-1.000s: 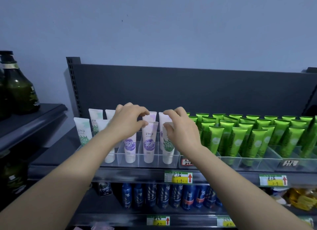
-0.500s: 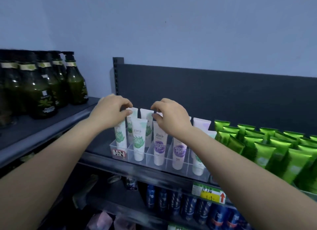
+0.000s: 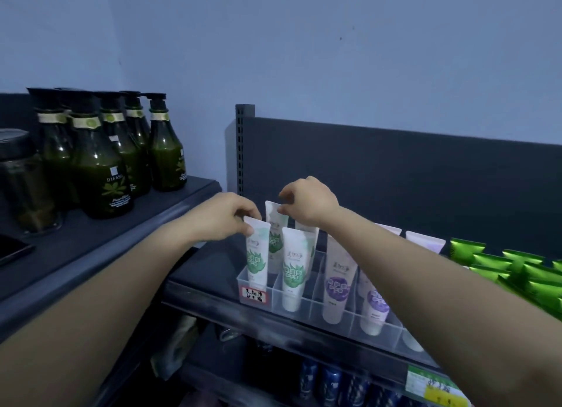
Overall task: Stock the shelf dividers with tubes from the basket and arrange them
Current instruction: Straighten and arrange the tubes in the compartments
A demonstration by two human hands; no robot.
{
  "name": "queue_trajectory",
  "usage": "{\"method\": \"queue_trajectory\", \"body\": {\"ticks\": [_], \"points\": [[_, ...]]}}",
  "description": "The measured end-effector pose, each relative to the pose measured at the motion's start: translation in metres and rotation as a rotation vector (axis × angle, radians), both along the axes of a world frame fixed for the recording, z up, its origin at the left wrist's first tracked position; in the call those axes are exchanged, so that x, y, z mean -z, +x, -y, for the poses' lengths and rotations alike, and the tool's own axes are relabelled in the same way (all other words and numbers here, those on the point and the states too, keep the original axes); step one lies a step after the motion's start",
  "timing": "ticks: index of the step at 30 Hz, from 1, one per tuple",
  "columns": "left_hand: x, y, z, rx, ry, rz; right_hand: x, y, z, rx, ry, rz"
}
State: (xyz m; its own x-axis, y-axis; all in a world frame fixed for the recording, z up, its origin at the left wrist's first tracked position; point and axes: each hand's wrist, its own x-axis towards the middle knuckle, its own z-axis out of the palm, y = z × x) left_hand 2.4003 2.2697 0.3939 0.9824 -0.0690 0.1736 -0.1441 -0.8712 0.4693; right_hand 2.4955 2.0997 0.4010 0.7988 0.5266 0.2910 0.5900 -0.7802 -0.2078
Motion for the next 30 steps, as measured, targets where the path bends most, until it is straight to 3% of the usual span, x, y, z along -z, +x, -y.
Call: {"method": "queue_trajectory", "body": {"ticks": [6, 12, 30], "points": [[0.004, 0.006, -0.001, 0.056, -0.220, -0.036, 0.006, 0.009, -0.007, 0.073, 0.077, -0.118], [0.007, 0.013, -0.002, 0.098, -0.240, -0.056, 0.008, 0.013, -0.007, 0.091, 0.165, -0.167], [0.012, 0.011, -0.004, 0.094, -0.294, -0.035, 0.011, 0.014, -0.002, 0.043, 0.171, -0.193]]}}
